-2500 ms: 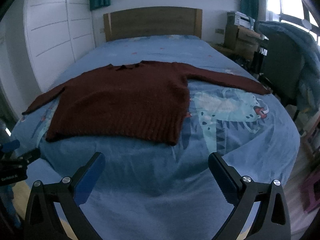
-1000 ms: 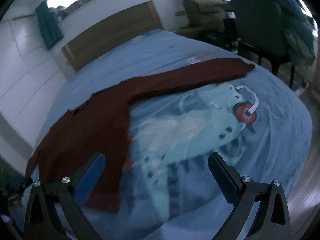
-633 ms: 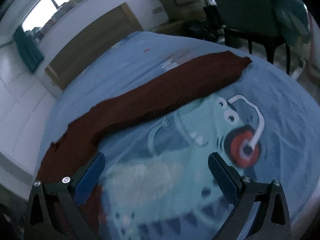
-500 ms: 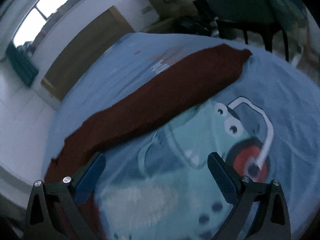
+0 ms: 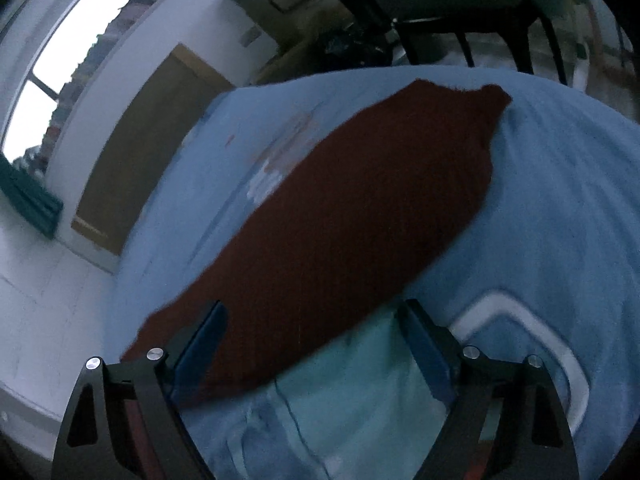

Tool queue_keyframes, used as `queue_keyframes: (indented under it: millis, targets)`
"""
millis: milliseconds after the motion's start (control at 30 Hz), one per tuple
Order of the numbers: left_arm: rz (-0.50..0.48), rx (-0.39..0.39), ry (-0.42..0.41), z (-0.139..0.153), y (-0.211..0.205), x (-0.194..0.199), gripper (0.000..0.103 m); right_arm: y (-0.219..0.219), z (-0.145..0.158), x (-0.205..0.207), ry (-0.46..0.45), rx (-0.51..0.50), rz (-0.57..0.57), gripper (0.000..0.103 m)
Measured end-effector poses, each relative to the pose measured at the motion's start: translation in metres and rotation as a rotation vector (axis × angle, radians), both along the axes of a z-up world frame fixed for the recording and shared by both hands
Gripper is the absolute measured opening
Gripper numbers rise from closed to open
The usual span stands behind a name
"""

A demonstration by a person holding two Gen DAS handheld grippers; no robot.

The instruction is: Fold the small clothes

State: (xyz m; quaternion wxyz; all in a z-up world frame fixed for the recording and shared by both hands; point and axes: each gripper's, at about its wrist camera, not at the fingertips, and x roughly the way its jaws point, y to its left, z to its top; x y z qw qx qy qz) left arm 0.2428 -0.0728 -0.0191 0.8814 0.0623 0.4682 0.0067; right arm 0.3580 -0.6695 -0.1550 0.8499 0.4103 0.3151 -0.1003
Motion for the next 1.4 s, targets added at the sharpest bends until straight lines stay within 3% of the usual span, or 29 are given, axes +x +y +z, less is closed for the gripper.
queue_keyframes:
  millis: [133,333,533,700,800,1400]
  targets:
    - [-0.005,-0.001,0.004,-0.005,0.001,0.005,0.102,-0.012,-0.001,0.013,-0.047,0.037,-0.051,0.086]
    - [0.006,-0.013,0.021,-0.013,0.006,0.013,0.102,-0.027,-0.003,0.032,-0.072,0.056,-0.114,0.071]
    - [0.012,-0.023,0.03,-0.019,0.013,0.022,0.102,-0.039,-0.008,0.046,-0.083,0.084,-0.171,0.047]
    - [0.014,-0.027,0.031,-0.022,0.014,0.026,0.102,-0.048,-0.012,0.045,-0.092,0.13,-0.203,0.021]
    - [0.01,-0.028,0.032,-0.022,0.014,0.027,0.102,-0.044,-0.009,0.045,-0.096,0.134,-0.194,0.013]
    - [0.019,-0.05,0.035,-0.025,0.03,0.033,0.102,0.012,0.042,0.092,-0.198,0.177,-0.013,0.009]
